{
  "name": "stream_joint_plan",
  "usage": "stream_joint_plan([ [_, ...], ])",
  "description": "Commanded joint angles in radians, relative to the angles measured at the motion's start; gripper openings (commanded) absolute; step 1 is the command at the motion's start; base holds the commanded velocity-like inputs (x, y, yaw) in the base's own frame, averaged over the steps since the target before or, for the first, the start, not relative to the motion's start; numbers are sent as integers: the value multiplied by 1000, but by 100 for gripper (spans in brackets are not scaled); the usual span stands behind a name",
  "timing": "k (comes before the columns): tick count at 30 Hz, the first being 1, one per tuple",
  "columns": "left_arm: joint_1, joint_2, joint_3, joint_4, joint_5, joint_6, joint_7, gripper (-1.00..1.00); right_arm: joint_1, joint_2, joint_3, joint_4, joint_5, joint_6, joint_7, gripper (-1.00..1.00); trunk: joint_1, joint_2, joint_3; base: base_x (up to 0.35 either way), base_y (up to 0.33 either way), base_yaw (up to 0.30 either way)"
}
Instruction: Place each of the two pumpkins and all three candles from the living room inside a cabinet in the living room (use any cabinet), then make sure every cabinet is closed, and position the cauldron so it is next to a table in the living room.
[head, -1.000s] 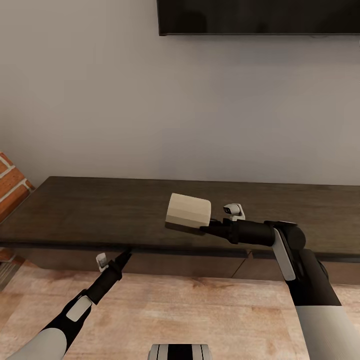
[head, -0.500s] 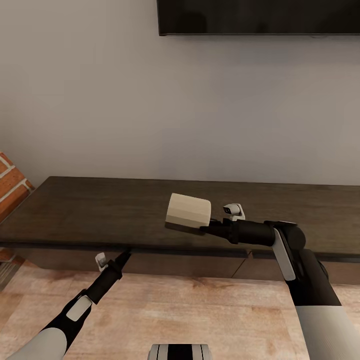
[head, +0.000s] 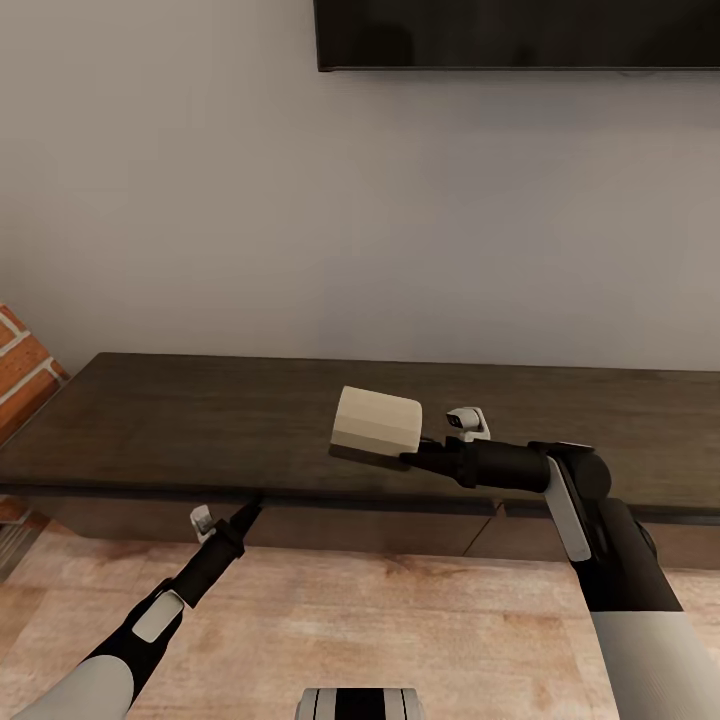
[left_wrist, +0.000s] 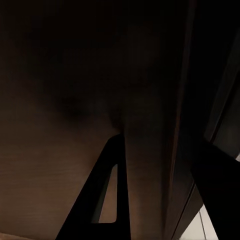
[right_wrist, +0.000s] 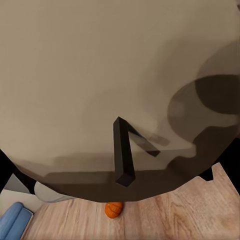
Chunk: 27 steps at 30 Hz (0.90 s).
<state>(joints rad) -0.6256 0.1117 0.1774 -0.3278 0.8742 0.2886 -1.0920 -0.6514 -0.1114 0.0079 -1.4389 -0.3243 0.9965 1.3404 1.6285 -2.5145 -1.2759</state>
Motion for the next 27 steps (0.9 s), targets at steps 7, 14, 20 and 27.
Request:
stream_joint_plan([
  [7,0,0,2,1,2,3,0,-100,-1,-1,0,0,-4,7,0,-100,0,0,-1,0,0,0],
  [14,0,0,2,1,2,1,-13,-100,-1,-1,0,0,-4,7,0,-100,0,0,-1,0,0,0],
  [20,0,0,2,1,0,1,-15,-100,-1,-1,0,0,-4,7,0,-100,0,0,-1,0,0,0],
  [27,0,0,2,1,0,1,-16,-100,-1,-1,1,0,-4,7,0,-100,0,0,-1,0,0,0],
])
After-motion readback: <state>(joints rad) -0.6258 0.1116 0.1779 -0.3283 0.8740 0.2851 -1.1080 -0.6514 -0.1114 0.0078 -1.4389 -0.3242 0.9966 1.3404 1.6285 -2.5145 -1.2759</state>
